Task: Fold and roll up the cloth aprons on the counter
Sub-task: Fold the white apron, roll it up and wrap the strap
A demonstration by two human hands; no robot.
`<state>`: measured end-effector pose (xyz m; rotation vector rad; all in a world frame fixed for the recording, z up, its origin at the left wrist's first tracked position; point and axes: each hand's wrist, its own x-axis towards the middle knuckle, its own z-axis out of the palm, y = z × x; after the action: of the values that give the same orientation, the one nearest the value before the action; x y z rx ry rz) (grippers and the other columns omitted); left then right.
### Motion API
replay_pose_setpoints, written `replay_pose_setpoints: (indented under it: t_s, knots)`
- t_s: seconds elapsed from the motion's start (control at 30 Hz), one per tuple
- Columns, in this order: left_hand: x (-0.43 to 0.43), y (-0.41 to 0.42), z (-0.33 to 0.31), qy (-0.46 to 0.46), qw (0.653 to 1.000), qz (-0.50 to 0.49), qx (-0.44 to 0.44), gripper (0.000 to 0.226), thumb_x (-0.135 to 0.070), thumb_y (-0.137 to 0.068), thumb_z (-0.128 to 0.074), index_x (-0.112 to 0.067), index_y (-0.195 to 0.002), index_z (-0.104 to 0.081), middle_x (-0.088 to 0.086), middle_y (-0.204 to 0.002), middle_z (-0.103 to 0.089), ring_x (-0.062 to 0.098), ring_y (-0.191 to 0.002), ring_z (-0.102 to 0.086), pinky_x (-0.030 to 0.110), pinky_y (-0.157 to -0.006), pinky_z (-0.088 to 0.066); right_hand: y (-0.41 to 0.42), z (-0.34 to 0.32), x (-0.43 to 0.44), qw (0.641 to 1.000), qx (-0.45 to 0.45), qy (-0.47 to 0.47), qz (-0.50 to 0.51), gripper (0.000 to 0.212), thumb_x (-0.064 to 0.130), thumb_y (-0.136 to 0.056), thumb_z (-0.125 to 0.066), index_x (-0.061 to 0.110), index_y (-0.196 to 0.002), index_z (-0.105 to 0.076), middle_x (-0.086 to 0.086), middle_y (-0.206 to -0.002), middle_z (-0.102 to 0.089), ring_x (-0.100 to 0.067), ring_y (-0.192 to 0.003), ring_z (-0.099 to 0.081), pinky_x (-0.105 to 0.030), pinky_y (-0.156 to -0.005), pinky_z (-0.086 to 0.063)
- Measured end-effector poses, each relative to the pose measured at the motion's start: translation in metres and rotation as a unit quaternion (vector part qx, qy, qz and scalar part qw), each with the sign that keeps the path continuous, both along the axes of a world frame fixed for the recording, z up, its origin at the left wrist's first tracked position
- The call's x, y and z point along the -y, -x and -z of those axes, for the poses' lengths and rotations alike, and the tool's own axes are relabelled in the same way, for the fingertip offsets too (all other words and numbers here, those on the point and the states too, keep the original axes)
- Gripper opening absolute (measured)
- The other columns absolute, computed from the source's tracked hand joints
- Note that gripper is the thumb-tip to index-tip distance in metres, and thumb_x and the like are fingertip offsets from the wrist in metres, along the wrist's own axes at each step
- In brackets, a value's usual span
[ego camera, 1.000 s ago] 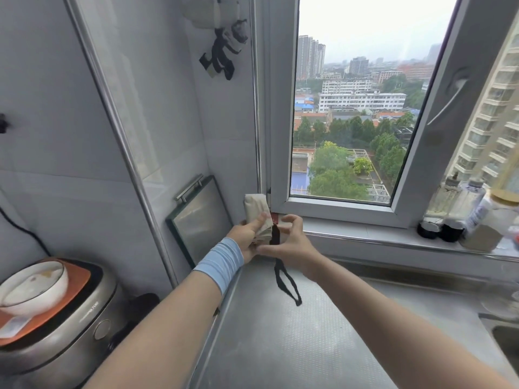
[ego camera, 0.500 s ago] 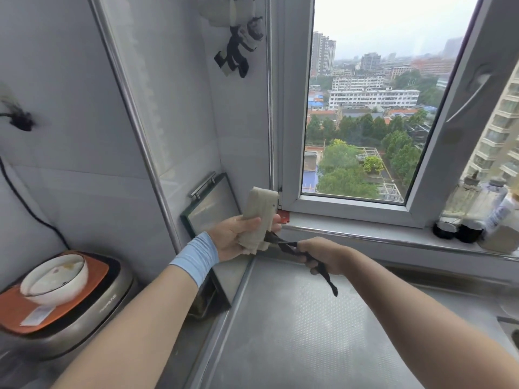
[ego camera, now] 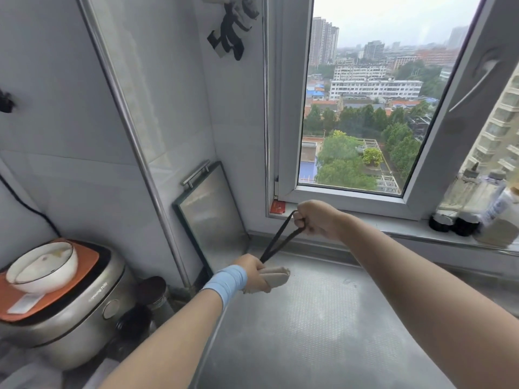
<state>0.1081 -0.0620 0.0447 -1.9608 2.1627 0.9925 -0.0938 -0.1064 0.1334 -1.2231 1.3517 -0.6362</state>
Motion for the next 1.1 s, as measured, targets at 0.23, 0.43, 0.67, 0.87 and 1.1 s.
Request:
replay_pose_setpoints:
  t_s: [0.23,0.43,0.67,0.87,1.1]
  knots:
    - [0.013,-0.01,0.032,0.038,0.929,-0.285,-0.234,0.035,-0.039,-0.064,-0.082,-0.022,-0.092,-0.069,-0.002,-0.081,-0.071,0.015,-0.065,-0.067,0.021,-0.058,-0.053,0.02,0.058,-0.041,0.96,0.159,-0.183,-0.14,0.019,0.016,-0.085,-0.039,0.014,-0.075,-0.054,-0.005,-0.078,-0.055,-0.018,-0.058,-0.041,-0.028,-0.056,-0.033]
    - [0.017,-0.007,0.044,0.027,0.918,-0.199,-0.342,0.032,-0.013,-0.068,-0.084,-0.007,-0.097,-0.072,0.003,-0.082,-0.071,0.018,-0.076,-0.064,0.037,-0.075,-0.057,0.027,0.152,-0.052,0.909,0.283,-0.305,0.009,0.012,0.02,-0.081,-0.047,0.016,-0.071,-0.05,-0.004,-0.074,-0.05,-0.019,-0.055,-0.038,-0.028,-0.054,-0.037]
    - [-0.009,0.022,0.082,-0.092,0.965,0.026,-0.245,0.028,-0.002,-0.069,-0.081,-0.008,-0.095,-0.073,-0.012,-0.091,-0.075,-0.006,-0.074,-0.065,0.015,-0.075,-0.049,0.028,0.187,-0.02,0.938,0.052,-0.342,0.011,0.033,0.03,-0.097,-0.049,0.017,-0.067,-0.045,0.001,-0.06,-0.044,-0.016,-0.053,-0.038,-0.027,-0.054,-0.032]
    - [-0.001,0.04,0.121,0.115,0.984,0.132,-0.015,0.029,-0.029,-0.073,-0.072,-0.032,-0.102,-0.07,-0.01,-0.095,-0.068,0.016,-0.093,-0.061,0.029,-0.088,-0.045,0.005,0.197,-0.005,0.976,-0.136,-0.17,0.004,0.011,0.019,-0.082,-0.054,0.015,-0.073,-0.058,0.001,-0.061,-0.054,-0.019,-0.056,-0.044,-0.028,-0.06,-0.034]
    - [-0.014,0.043,0.183,0.192,0.971,0.137,0.043,0.029,-0.028,-0.09,-0.045,-0.019,-0.112,-0.061,-0.001,-0.122,-0.05,0.019,-0.123,-0.039,0.03,-0.109,-0.018,-0.009,0.251,-0.031,0.978,-0.203,0.031,-0.025,0.023,0.008,-0.081,-0.049,0.014,-0.063,-0.062,0.005,-0.06,-0.058,-0.017,-0.061,-0.051,-0.015,-0.047,-0.034]
